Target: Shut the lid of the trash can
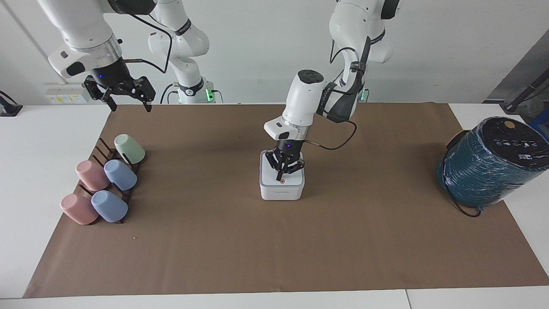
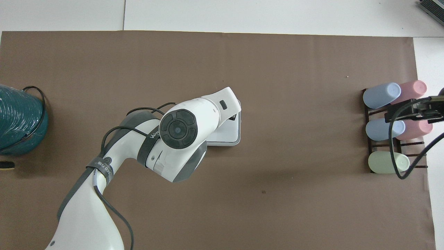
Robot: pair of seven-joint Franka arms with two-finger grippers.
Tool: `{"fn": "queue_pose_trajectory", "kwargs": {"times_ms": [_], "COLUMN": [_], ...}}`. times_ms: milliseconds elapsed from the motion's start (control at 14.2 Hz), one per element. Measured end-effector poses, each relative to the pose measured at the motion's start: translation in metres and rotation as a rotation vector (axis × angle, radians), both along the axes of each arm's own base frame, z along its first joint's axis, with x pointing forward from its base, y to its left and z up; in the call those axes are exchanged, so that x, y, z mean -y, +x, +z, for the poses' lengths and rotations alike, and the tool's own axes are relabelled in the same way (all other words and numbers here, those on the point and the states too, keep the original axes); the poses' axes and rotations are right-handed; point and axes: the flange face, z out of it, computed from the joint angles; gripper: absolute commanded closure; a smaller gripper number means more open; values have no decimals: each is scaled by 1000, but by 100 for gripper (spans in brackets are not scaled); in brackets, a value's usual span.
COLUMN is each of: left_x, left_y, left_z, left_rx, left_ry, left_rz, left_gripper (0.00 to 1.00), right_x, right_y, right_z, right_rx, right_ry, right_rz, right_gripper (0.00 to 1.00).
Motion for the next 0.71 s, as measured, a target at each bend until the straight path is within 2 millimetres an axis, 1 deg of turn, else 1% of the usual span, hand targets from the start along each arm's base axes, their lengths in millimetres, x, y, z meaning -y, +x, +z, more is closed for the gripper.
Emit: {"fn": "queue_pose_trajectory", "kwargs": {"times_ms": [212,353,565,706], "left_x": [-1,-10,-43,-70], "left_y": [-1,-5,-12,-16], "left_z": [4,15,48,68], "left_rx": [-43,-111,-201,-263], "left_ry": [32,82,140,176], "left_rz": [0,6,38,68], "left_gripper": [100,100,100,100], "right_x": [0,0,0,0], "right_y": [0,0,0,0], "right_z": [0,0,0,0], "right_rx": [0,0,0,0], "right_ry": [0,0,0,0], "right_rz": [0,0,0,0], "right_gripper": [0,0,0,0]}}
